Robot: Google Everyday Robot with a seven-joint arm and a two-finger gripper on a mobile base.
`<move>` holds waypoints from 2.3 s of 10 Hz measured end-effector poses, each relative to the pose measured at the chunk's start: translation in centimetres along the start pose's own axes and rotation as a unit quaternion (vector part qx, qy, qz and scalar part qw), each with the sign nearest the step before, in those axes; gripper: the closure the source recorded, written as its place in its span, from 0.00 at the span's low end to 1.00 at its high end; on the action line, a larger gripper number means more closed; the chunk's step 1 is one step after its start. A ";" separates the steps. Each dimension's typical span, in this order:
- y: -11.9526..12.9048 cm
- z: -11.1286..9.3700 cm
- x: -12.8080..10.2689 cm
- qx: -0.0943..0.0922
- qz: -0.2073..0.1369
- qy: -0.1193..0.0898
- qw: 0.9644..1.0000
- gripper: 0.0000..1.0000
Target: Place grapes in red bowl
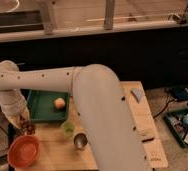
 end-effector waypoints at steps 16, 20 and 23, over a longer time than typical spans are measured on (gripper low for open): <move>-4.8 -0.4 -0.3 0.014 0.018 0.038 0.999 1.00; -5.4 -0.3 -0.3 0.018 0.020 0.039 0.999 1.00; -5.5 -0.2 -0.4 0.020 0.024 0.037 0.999 1.00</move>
